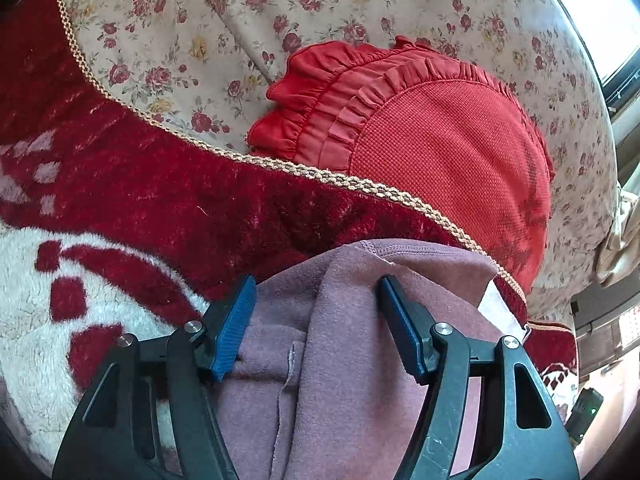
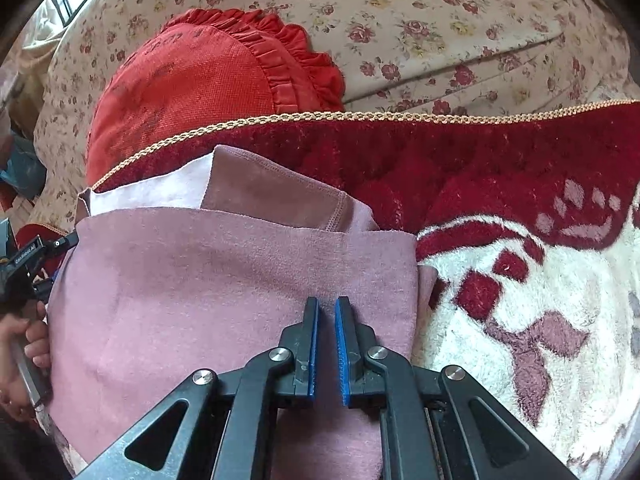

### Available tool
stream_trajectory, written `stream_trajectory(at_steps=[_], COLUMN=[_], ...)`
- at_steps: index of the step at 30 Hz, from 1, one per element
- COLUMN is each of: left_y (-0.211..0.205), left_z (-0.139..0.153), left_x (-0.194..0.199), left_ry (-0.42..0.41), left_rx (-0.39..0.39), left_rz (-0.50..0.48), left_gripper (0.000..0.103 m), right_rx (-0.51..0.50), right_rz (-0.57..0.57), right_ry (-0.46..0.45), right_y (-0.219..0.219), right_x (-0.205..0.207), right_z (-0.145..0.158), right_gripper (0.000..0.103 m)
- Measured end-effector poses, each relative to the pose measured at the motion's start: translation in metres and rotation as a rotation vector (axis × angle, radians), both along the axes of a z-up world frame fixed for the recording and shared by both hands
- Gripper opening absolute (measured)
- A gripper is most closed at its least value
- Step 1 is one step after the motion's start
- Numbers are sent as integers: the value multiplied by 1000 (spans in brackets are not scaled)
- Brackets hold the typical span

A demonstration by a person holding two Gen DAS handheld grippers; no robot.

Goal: Fold small clothes
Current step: 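Open both grippers and release the folded shirt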

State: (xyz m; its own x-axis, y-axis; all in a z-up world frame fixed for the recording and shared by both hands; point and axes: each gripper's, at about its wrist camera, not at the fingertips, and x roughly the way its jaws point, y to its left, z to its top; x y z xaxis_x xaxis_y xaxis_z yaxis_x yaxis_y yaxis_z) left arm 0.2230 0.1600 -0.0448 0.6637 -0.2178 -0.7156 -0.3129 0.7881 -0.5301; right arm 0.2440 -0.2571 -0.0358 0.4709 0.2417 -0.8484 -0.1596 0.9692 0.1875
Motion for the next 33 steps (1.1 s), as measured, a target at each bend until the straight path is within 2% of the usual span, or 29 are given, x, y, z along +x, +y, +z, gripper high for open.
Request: stream_trajectory(at_steps=[13, 21, 27, 33], left_y=[1, -1, 3, 0], left_z=[-1, 0, -5, -4], left_x=[1, 5, 8, 9], left_ry=[0, 16, 3, 5], left_rx=[-2, 2, -42, -27], left_rz=[-2, -8, -56, -60], left_gripper=[66, 71, 77, 77], right_rx=[-63, -55, -37, -88], right_rz=[18, -15, -20, 6], right_ry=[-34, -16, -12, -20], right_y=[8, 8, 3, 10], right_x=[-6, -6, -4, -5], right_z=[4, 5, 4, 5], right_gripper=[7, 7, 8, 8])
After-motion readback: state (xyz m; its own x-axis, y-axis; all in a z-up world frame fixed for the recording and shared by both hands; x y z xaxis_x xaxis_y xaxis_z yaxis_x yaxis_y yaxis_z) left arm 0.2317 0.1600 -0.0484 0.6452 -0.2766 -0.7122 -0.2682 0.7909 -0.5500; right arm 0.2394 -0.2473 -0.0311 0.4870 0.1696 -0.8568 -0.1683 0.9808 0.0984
